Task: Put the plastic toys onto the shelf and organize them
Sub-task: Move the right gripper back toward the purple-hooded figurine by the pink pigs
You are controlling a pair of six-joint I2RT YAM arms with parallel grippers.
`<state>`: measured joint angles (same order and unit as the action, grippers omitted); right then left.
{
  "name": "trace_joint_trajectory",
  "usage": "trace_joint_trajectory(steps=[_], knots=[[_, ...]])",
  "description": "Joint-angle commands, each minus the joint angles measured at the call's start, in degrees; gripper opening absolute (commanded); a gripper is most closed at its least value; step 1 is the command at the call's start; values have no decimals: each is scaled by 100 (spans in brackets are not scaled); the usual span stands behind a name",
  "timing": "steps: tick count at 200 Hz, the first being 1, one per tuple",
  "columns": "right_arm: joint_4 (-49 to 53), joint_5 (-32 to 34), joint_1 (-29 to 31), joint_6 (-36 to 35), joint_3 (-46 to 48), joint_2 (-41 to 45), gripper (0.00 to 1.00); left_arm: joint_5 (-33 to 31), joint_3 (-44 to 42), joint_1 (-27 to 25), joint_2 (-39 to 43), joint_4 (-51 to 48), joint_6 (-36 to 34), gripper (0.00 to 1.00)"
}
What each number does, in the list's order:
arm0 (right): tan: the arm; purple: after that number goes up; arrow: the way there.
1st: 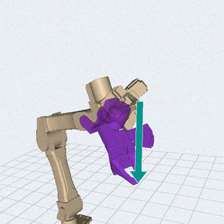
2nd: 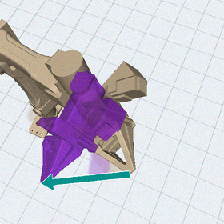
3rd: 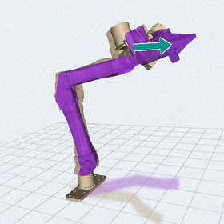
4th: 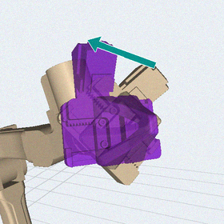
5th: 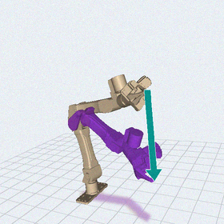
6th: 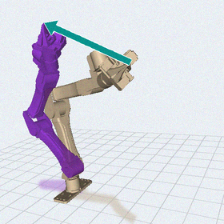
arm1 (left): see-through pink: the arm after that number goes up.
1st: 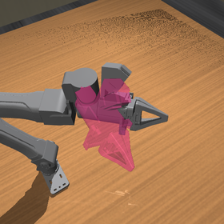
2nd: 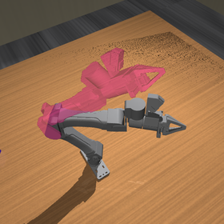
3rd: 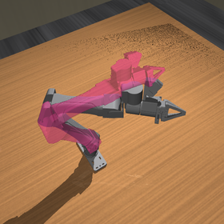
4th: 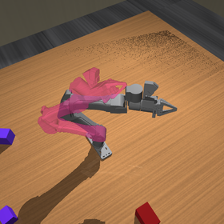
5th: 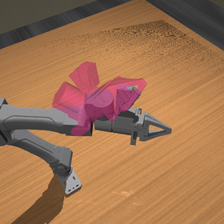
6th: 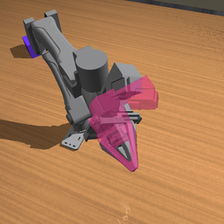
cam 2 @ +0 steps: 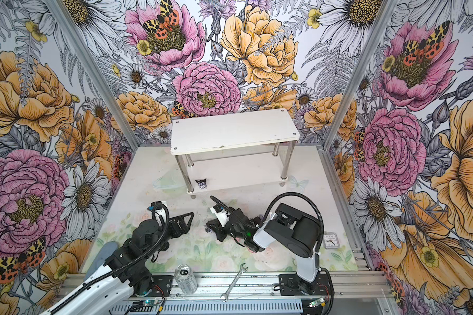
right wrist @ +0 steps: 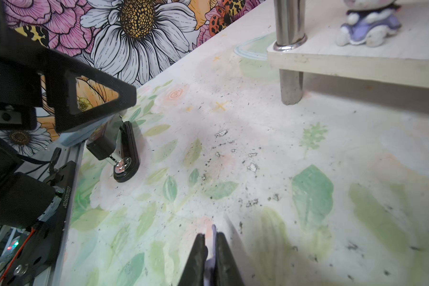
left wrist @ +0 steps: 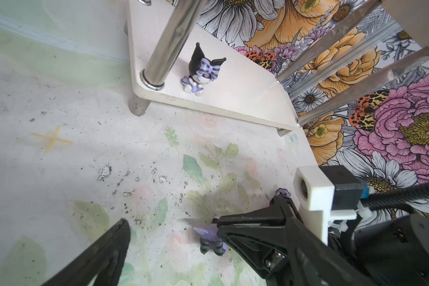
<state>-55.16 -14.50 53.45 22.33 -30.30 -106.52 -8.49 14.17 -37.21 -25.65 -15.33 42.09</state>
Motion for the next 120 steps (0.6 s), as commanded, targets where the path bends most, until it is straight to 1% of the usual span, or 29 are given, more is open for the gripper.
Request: trace_joint_trajectory(steps=[1,40,68,77,101,108,120], knots=[[322,124,42,80,394,-123,21,80,-30,69,-57,-115,89,99],[136,19,75,359,692,-64,30,14,-59,83,-107,-87,182,99],[413,233,80,395,890,307,35,23,-134,93,-95,4,251,99],[699,319,73,369,892,538,35,14,-134,92,-98,-17,244,99],[2111,639,71,185,717,1411,37,-3,-101,100,-98,-67,171,99],[2590,745,69,111,614,1682,39,-3,-99,102,-98,-67,150,99],[3266,905,74,-26,445,2102,45,5,-107,118,-89,-33,132,99]])
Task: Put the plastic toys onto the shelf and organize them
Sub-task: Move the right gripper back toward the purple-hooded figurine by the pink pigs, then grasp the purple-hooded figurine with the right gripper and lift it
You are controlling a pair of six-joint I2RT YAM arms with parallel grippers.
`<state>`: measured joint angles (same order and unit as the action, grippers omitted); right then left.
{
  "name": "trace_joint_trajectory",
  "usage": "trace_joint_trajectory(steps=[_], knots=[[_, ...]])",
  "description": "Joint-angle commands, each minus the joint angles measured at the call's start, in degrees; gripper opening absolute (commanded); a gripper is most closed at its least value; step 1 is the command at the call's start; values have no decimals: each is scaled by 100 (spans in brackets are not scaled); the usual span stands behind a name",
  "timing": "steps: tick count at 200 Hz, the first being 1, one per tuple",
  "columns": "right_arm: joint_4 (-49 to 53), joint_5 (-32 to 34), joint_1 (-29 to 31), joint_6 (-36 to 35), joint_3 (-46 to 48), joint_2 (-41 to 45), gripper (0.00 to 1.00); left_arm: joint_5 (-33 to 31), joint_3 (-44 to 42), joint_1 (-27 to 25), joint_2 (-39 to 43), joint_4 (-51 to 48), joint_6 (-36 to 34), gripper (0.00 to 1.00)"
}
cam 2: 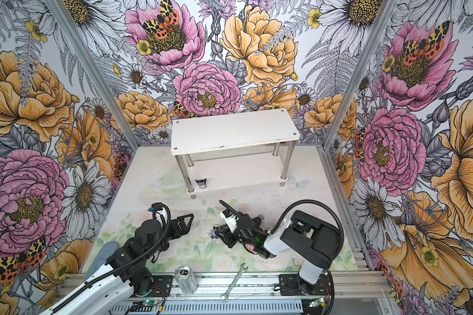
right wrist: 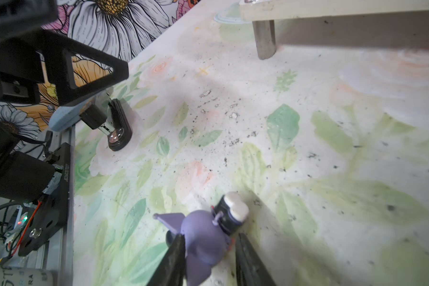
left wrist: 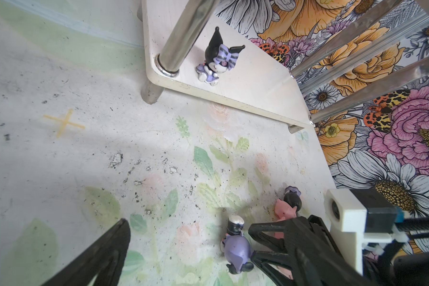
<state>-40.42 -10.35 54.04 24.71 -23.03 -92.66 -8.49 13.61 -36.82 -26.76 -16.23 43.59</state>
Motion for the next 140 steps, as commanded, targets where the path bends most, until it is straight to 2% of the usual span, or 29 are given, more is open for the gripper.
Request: trace_joint_trajectory(steps=[1,32,62,93,140], knots=[[1858,508,13,-274,-304,746,45,5,-60,78,22,62,-18,99],[3349,891,42,-169,-901,1487,56,73,-137,96,52,185,-26,99],[4399,1571,354,288,-1359,1609,68,78,-231,110,174,143,-23,99],[4692,2073,900,723,-1699,1102,82,126,-301,187,351,35,-33,99],[4693,2249,1249,862,-2574,-288,86,263,-374,356,620,-106,-27,99]])
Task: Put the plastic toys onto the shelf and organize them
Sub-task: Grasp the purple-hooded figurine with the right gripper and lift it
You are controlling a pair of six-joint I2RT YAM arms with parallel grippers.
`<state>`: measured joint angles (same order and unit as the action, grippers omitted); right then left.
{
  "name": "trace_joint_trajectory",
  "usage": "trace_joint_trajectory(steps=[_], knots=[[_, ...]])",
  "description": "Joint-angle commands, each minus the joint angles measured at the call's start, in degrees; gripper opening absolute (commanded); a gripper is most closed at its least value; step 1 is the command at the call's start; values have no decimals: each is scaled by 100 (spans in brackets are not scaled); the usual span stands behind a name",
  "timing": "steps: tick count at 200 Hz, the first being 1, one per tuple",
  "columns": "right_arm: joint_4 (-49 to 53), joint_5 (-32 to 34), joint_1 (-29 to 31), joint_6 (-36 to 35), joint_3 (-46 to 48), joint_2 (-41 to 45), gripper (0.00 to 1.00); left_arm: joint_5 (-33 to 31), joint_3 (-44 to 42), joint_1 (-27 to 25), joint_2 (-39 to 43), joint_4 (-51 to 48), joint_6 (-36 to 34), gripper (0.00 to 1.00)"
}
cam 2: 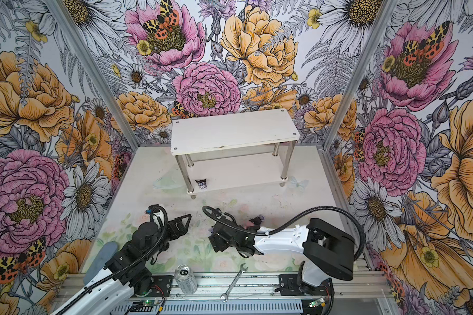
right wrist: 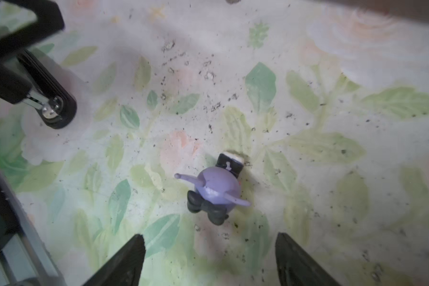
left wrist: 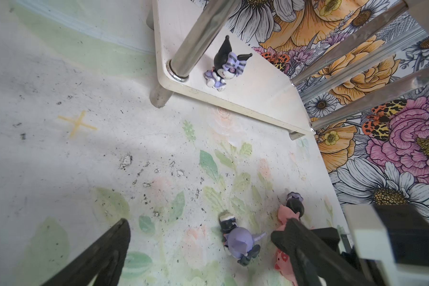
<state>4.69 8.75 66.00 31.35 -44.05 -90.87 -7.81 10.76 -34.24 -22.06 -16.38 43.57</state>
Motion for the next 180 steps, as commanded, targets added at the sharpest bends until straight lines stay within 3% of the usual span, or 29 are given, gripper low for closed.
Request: trace_joint_trajectory(steps=[1,51,116,180], knots=[[182,351,53,205,-490,-494,86,198,-91,100,154,-96,-25,99],[166,1022,-23,804,-874,-973,80,295,-240,261,481,-193,7,99],[32,822,-208,1262,-1062,-1257,60,698,-287,668,462,-168,-85,99],[49,576,-367,1156,-848,-1001,45,870,-324,848,466,-137,-104,99]])
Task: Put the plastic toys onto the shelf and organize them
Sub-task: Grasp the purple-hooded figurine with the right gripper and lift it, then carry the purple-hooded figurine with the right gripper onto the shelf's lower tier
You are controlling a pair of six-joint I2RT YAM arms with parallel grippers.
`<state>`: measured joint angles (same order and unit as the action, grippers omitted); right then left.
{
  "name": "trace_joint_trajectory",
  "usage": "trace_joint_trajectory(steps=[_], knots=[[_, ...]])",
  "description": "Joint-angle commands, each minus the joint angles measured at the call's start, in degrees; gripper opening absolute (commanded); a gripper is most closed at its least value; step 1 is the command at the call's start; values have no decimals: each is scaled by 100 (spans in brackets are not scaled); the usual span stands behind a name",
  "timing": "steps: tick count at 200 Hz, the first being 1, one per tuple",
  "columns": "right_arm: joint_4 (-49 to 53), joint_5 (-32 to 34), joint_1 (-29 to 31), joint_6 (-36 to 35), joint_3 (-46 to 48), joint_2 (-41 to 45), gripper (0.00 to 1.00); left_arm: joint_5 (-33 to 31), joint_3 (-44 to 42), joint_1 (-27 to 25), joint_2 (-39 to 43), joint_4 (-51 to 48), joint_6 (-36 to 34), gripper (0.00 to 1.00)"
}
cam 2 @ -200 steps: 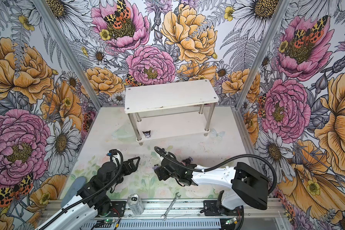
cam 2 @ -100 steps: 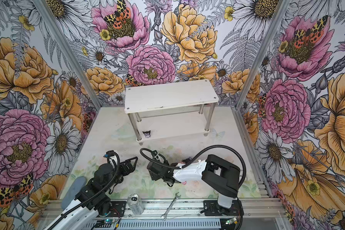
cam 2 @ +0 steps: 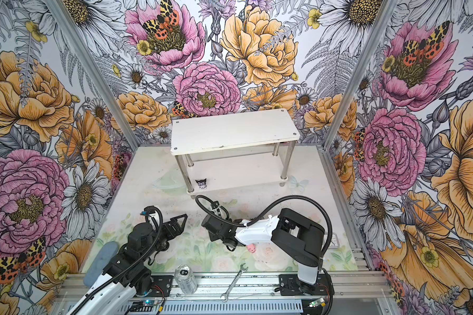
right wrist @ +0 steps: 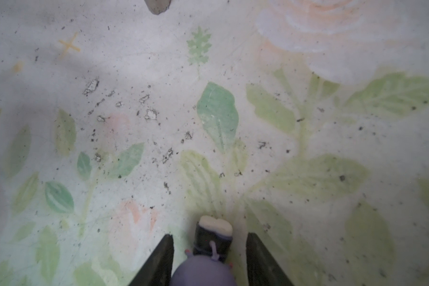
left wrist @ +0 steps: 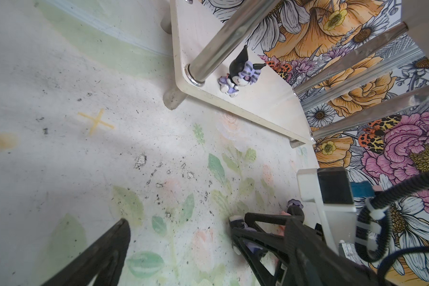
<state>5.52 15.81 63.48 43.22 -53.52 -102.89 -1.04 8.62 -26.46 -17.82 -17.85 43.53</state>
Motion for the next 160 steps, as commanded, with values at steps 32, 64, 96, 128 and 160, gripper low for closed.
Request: trace_joint_trajectory(steps=[32,64,96,128,160], knots=[[328,-285,-552,-573,119,666,39,229,-124,98,50,-3,-106,99],[929,-219,-1239,-1235,-216,1127,39,227,-162,116,74,-2,-74,99],[1304,-67,-1776,-1754,-994,945,39,184,-187,126,113,-16,-46,99],[1312,-12,-2147,-2068,-1897,302,36,194,-160,148,103,-25,-46,99],[1469,-68,-2326,-2175,-2725,-454,36,228,-154,156,127,-130,-60,99]])
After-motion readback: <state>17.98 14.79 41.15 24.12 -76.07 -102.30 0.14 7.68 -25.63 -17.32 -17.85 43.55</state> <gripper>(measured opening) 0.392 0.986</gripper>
